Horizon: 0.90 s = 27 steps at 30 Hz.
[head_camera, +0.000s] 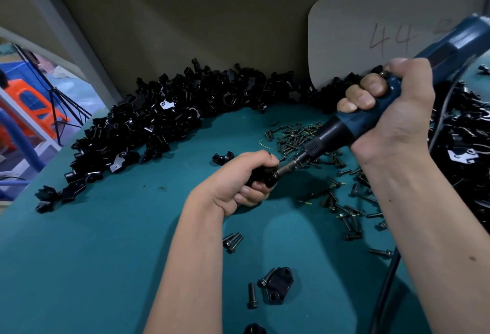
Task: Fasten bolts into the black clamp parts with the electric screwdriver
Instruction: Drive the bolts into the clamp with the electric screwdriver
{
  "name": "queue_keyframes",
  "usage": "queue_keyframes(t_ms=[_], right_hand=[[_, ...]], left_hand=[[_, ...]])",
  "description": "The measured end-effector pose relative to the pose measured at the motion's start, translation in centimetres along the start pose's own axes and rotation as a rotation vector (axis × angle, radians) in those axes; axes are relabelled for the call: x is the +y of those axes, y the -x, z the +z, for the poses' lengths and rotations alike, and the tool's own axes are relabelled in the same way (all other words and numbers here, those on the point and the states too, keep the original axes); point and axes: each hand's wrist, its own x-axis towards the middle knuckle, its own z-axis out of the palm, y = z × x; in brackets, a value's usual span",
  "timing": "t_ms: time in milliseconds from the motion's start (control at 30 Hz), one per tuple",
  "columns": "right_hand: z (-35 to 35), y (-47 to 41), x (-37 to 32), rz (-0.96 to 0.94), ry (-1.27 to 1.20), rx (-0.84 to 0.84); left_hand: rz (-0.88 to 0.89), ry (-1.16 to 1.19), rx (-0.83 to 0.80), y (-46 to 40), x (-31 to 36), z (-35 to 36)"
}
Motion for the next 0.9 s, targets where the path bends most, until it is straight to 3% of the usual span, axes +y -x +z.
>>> queue_keyframes(t_ms=[133,267,400,600,900], right_hand=[[0.0,-0.2,-0.1,-0.03,-0.033,0.12],[-0.1,-0.3,0.0,-0.061,-0.082,0.281],[-0.2,-0.5,0.0,-0.102,-0.045,0.32],[0.0,-0.4,0.2,-0.072,-0.039,0.29],[-0.3,-0.4,0.3,-0.063,-0.038,0.284]], left_hand=[[0.153,0.054,0.172,-0.4,-0.2,-0.4],[0.36,-0.222,0.396,-1.3,-0.8,-0.5],[0.444,-0.31,0.37,-1.8,-1.3,-0.3],[0.364,-0.37,0.309,-1.9,-1.6,0.2],[0.362,-0.537,0.383,-2.2,-1.6,0.9]])
